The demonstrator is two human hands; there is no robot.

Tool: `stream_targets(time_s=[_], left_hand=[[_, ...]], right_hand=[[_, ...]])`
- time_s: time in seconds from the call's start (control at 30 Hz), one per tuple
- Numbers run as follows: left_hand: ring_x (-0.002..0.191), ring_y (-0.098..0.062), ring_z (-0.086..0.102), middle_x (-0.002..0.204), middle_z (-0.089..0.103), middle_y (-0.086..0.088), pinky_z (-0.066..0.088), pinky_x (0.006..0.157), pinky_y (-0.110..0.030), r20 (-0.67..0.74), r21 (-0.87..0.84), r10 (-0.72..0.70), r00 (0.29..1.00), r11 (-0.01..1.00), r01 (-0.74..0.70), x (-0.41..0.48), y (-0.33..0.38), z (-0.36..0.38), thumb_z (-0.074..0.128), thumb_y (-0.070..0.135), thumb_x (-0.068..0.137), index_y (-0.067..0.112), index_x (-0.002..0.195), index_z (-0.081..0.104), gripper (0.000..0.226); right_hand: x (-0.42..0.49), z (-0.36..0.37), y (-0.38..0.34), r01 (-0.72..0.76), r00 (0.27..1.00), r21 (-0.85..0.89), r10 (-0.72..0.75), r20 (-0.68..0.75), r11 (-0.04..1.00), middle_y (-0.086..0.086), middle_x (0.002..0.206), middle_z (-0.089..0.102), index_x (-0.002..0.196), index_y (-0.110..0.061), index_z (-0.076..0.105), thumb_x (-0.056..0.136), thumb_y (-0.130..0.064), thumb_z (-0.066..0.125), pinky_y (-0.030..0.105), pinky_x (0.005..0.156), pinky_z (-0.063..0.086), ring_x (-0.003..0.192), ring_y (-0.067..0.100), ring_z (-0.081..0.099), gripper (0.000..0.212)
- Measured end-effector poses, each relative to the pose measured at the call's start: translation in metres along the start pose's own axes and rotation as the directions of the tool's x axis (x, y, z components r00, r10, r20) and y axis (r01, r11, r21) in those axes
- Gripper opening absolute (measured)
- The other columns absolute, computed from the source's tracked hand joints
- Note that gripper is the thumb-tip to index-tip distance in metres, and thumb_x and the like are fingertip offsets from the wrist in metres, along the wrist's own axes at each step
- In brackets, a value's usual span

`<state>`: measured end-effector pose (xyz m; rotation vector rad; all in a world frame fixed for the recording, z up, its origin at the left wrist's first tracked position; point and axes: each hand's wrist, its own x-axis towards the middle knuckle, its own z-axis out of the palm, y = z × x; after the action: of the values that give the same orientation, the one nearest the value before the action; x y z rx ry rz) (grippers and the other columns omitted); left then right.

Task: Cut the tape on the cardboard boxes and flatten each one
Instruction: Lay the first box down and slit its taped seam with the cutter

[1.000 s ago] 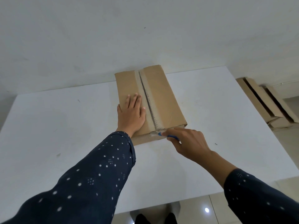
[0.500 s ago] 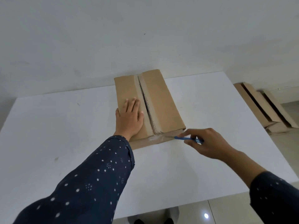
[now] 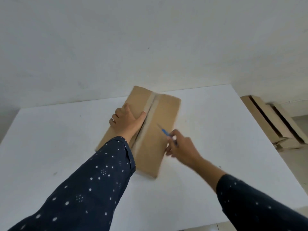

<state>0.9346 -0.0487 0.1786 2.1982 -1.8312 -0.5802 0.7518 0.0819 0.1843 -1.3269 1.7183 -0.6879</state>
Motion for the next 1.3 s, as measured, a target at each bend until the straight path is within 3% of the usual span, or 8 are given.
stream_targets(time_s=[0.07,0.13,0.3,0.43,0.6,0.77,0.93,1.3], left_hand=[[0.142,-0.035,0.027,0.152,0.032,-0.011,0.005,0.119,-0.060,0.023,0.094,0.076,0.997,0.993,-0.078,0.002,0.008,-0.001,0.042,0.082,0.076,0.033,0.152,0.019,0.093],[0.149,-0.034,0.017,0.159,0.025,-0.010,-0.002,0.118,-0.065,0.109,0.149,0.151,0.982,0.975,-0.166,-0.001,0.016,0.005,0.040,0.089,0.073,0.035,0.155,0.013,0.102],[0.150,-0.039,-0.022,0.167,-0.016,-0.007,-0.017,0.111,-0.070,0.222,0.231,0.244,0.944,0.928,-0.294,-0.028,0.044,0.027,0.027,0.105,0.057,0.040,0.158,-0.003,0.123],[0.144,-0.042,-0.034,0.164,-0.025,-0.009,-0.020,0.105,-0.074,0.244,0.225,0.272,0.931,0.918,-0.327,-0.056,0.059,0.054,0.014,0.095,0.075,0.037,0.158,-0.013,0.105],[0.150,-0.039,-0.021,0.167,-0.017,0.000,-0.015,0.112,-0.070,0.162,0.292,0.400,0.902,0.854,-0.431,-0.048,0.028,0.059,0.007,0.083,0.087,0.044,0.156,-0.011,0.081],[0.154,-0.029,-0.010,0.167,-0.011,0.009,-0.009,0.115,-0.069,0.233,0.357,0.507,0.830,0.749,-0.558,-0.018,-0.002,0.025,0.006,0.072,0.095,0.051,0.155,-0.007,0.066],[0.151,-0.023,0.015,0.164,0.021,0.003,0.005,0.117,-0.068,-0.030,0.221,0.316,0.948,0.927,-0.302,-0.043,0.017,0.041,0.026,0.056,0.101,0.033,0.152,0.029,0.056],[0.148,-0.025,0.021,0.160,0.028,0.001,0.011,0.115,-0.067,-0.127,0.235,0.297,0.946,0.936,-0.262,-0.062,0.017,0.065,0.029,0.054,0.100,0.031,0.150,0.031,0.056]], right_hand=[[-0.017,0.016,-0.006,-0.039,0.999,0.162,0.034,0.033,0.986,0.008,0.070,0.071,0.096,-0.020,0.046,0.105,-0.030,0.039,0.042,0.065,0.060,0.061,0.022,0.071,0.015],[-0.012,0.016,-0.010,-0.042,0.985,0.200,0.074,-0.155,0.979,0.008,0.073,0.069,0.096,-0.020,0.047,0.105,-0.033,0.037,0.039,0.062,0.056,0.063,0.023,0.069,0.018],[0.046,-0.046,0.001,-0.175,0.853,-0.165,0.066,-0.518,0.971,-0.004,0.101,0.050,0.107,-0.013,0.051,0.104,-0.030,0.036,0.037,0.079,0.037,0.100,0.025,0.048,0.022],[0.059,-0.067,0.010,-0.314,0.893,-0.089,0.262,-0.366,0.945,0.008,0.096,0.056,0.105,-0.014,0.042,0.105,-0.034,0.029,0.038,0.069,0.040,0.081,0.027,0.052,0.023],[0.041,-0.051,0.008,-0.284,0.931,-0.149,0.235,-0.280,0.947,0.002,0.085,0.050,0.103,-0.013,0.046,0.105,-0.035,0.027,0.035,0.062,0.037,0.076,0.025,0.052,0.028],[0.034,-0.043,0.012,-0.311,0.943,0.251,0.331,-0.039,0.917,0.009,0.091,0.069,0.102,-0.009,0.060,0.102,-0.020,0.033,0.035,0.066,0.061,0.076,0.021,0.069,0.029],[0.041,-0.056,0.022,-0.236,0.971,-0.014,0.235,-0.053,0.972,0.010,0.093,0.069,0.116,-0.016,0.062,0.104,-0.018,0.033,0.029,0.062,0.046,0.061,0.014,0.054,0.032],[0.055,-0.053,0.019,-0.042,0.998,-0.234,0.032,-0.046,0.971,0.017,0.092,0.068,0.114,-0.007,0.065,0.105,-0.019,0.033,0.036,0.066,0.049,0.076,0.031,0.061,0.035]])
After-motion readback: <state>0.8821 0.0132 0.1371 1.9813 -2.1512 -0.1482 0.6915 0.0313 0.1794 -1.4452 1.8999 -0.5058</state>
